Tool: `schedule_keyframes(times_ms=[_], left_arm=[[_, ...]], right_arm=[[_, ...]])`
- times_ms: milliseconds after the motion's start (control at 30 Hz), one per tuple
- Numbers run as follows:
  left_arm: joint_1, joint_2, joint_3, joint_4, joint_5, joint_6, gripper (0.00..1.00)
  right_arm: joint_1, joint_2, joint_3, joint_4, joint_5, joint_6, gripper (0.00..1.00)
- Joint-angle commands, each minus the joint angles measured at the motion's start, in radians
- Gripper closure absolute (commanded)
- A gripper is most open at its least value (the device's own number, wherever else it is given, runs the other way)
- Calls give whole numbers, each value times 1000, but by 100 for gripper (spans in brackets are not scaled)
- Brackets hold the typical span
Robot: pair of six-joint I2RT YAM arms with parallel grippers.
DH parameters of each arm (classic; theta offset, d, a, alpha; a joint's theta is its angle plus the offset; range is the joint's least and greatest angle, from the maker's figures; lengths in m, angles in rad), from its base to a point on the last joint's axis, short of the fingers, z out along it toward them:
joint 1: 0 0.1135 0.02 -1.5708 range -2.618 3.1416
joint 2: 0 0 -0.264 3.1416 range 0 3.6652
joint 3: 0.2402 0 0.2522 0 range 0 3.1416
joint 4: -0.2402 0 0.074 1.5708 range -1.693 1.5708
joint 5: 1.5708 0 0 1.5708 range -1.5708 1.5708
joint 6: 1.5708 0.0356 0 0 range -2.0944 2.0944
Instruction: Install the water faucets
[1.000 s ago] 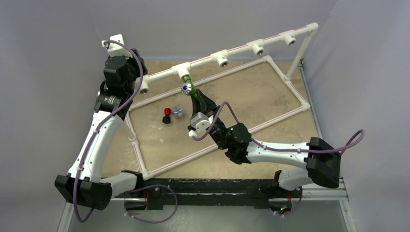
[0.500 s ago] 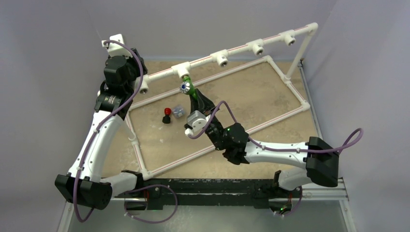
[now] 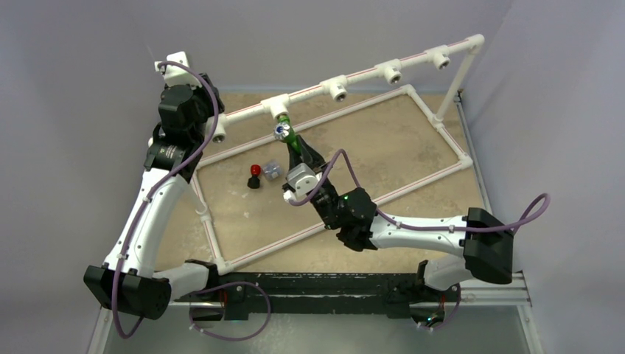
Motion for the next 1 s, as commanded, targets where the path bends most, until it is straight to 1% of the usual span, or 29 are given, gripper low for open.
schedule_keyframes(times_ms=[0, 600, 967], left_arm=[[-25, 20, -50, -139, 58, 13, 54], [-27, 19, -51, -141, 61, 9, 54], [-27, 22, -49, -145, 70, 4, 54]], right_arm=[[-5, 27, 46, 28, -31, 140, 100], [-1, 43, 36, 82, 20, 438, 100], [18, 81, 34, 147, 85, 528, 100]])
